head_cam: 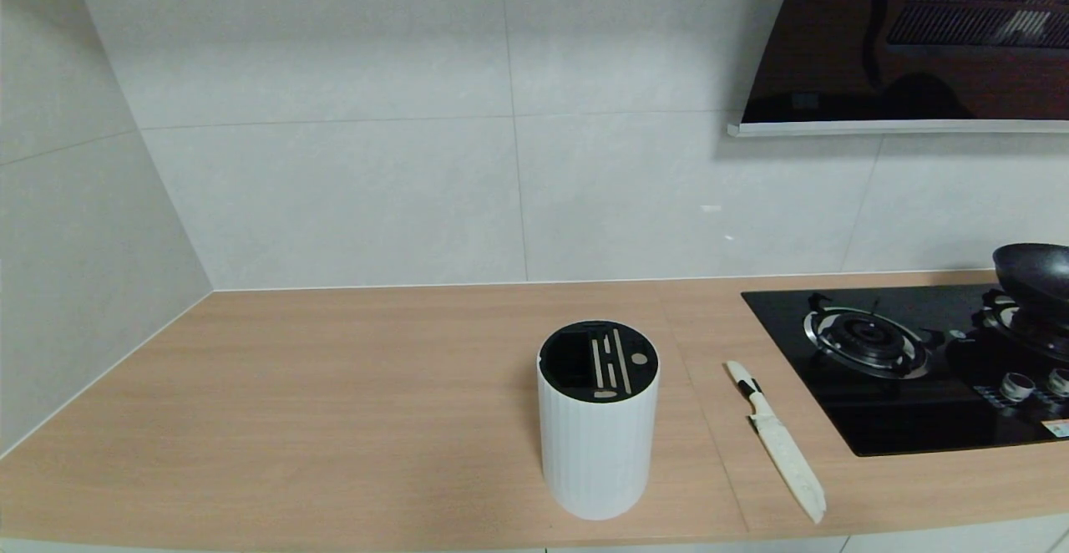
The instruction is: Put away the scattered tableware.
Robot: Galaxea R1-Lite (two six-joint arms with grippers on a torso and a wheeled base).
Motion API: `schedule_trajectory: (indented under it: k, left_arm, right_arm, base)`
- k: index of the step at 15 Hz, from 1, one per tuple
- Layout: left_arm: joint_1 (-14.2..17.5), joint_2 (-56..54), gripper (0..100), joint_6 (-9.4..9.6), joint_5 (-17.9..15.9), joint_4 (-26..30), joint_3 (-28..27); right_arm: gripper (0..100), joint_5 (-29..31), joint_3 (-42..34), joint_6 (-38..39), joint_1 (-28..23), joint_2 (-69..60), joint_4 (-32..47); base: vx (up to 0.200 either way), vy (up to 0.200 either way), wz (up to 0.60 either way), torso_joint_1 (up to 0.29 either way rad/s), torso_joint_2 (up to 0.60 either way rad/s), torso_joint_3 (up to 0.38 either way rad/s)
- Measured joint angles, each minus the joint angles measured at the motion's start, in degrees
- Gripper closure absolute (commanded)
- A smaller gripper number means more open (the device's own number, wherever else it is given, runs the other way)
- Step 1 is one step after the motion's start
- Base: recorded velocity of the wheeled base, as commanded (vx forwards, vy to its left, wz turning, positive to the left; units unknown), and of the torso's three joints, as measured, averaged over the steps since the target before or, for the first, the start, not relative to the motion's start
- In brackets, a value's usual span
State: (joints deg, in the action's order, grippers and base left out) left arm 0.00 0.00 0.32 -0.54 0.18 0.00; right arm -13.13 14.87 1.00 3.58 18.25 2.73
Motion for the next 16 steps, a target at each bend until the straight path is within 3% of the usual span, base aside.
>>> schedule_trajectory:
  k: [5,10,16]
  left_arm:
    - [0.00,0.00,0,0.04,0.00,0.00,0.00]
    - [0.00,0.00,0,0.01,0.00,0.00,0.00]
    - [0.00,0.00,0,0.01,0.00,0.00,0.00]
  right_arm:
    - [0,0.87,8.47,-1.10,2.15,25.38,-1.45]
    - [0,1.97,14.09,-1.68,4.35,48.97,-13.97]
    - [0,5.17,20.19,-1.82,4.99,69.67,-20.52]
  base:
    - [0.000,0.000,0.00,0.000,0.00,0.000]
    - [0.000,0.000,0.00,0.000,0.00,0.000]
    - [0.000,0.000,0.00,0.000,0.00,0.000]
